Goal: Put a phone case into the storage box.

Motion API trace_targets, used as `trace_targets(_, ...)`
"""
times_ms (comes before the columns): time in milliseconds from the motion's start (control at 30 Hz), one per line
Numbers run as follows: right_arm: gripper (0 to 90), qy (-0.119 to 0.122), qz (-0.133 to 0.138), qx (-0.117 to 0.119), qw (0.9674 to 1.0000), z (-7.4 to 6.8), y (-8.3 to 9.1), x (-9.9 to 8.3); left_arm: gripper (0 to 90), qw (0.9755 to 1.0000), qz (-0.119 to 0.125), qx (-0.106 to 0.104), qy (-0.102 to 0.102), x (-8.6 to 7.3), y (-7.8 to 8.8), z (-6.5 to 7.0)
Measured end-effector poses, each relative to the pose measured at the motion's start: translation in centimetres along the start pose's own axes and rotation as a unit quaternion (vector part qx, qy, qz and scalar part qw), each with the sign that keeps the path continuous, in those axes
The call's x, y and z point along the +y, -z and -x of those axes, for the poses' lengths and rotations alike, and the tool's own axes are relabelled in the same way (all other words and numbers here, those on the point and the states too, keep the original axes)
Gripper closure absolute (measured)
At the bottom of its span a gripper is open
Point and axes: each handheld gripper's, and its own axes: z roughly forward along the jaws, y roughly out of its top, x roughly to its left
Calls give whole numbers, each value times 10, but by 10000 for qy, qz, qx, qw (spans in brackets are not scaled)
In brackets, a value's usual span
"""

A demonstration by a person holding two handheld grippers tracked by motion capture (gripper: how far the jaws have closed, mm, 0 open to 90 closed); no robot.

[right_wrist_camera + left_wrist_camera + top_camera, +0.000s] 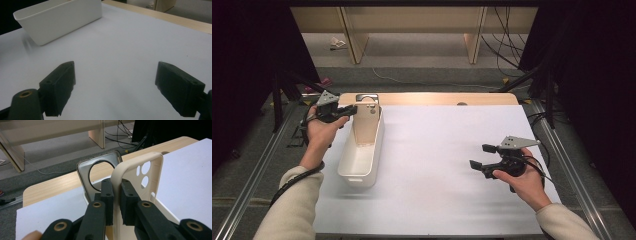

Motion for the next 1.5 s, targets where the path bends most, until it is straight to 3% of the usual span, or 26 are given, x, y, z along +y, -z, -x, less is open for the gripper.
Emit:
trace_targets(333, 174, 8, 2, 4, 10000, 0, 0, 0, 779, 9994, -142, 270, -165, 1, -9, -3)
trace_targets(600, 175, 9, -1, 12, 10000, 0, 0, 0, 738, 9972, -329, 548, -397, 2, -16, -2)
trace_targets(700, 175, 5, -2, 14, 10000, 0, 0, 0, 645, 9948, -448, 730, -558, 2, -20, -1)
trace_targets(867, 175, 0, 13, 7, 10000, 0, 0, 0, 467, 9932, -529, 892, -536, 3, -22, 4)
trace_targets(1233, 175, 11, 8, 14, 10000, 0, 0, 0, 365, 9926, -510, 991, -484, 13, -9, 11)
trace_targets(1367, 175, 17, 1, 11, 10000, 0, 0, 0, 376, 9925, -446, 1033, -478, 14, -3, 12)
trace_targets(1500, 175, 23, 8, 20, 10000, -1, 0, 1, 540, 9935, -263, 1085, -228, 14, 3, 6)
